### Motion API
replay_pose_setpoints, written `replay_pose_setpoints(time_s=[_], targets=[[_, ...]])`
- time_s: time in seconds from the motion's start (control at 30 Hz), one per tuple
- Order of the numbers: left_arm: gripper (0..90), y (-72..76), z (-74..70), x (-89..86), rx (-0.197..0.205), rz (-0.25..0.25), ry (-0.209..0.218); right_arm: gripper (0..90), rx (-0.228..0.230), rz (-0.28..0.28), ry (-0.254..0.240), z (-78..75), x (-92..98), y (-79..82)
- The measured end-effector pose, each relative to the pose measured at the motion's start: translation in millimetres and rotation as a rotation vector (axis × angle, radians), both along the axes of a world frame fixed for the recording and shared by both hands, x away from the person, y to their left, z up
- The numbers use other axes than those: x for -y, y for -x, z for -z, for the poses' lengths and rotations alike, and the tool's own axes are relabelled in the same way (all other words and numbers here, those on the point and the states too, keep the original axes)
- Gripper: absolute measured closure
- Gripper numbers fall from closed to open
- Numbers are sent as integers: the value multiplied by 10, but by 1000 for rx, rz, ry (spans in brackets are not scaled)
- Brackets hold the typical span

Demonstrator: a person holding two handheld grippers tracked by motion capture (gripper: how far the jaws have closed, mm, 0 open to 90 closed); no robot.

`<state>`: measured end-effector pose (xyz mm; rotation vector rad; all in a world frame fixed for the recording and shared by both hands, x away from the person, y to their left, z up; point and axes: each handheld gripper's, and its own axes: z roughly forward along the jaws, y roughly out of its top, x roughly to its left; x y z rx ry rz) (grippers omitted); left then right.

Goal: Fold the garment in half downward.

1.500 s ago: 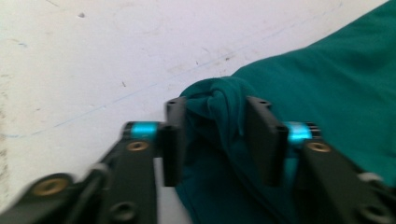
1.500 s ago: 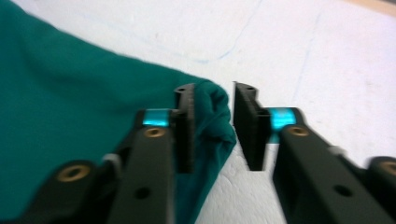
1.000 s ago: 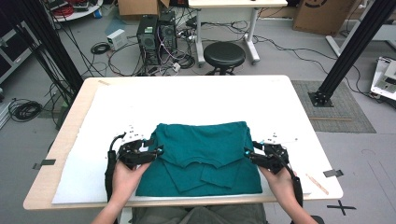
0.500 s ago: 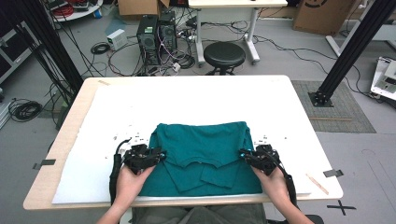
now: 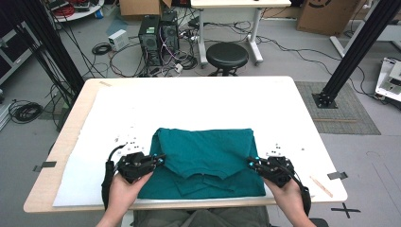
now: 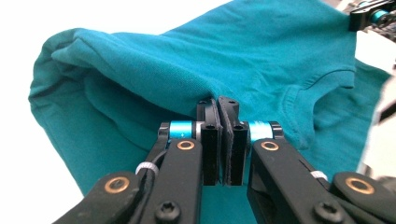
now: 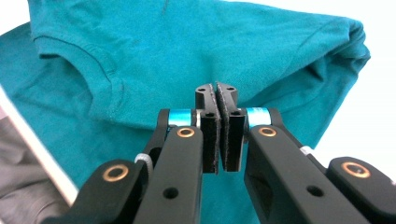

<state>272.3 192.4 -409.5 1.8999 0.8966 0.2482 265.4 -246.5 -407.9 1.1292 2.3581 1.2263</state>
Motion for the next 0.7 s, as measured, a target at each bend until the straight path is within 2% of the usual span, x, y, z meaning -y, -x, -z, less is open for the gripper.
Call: replay_pose_setpoints(time_s=[0.2, 0.23, 0.3, 0.37, 0.43, 0.53, 0.57, 0.7], targets=[[873, 274, -11, -65, -17, 5, 5, 893, 34, -43, 19, -20, -24, 226], [873, 316, 0, -66, -20, 4, 7, 893, 60, -49, 32, -24, -15, 290], [873, 391, 32, -54, -27, 15, 3, 894, 62, -46, 39, -21, -14, 323], [873, 449, 65, -25, -34, 16, -7, 893, 84, -56, 56, 0, -11, 358], [873, 480, 80, -6, -30, 23, -25, 894, 75, -56, 69, 25, -12, 390], [873, 514, 96, 22, -20, 14, -38, 893, 84, -62, 80, 66, 5, 429], [873, 527, 106, 34, -20, 7, -34, 893, 84, -59, 78, 73, 9, 441], [872, 573, 170, 75, -34, 4, -63, 893, 81, -56, 85, 109, 47, 504]])
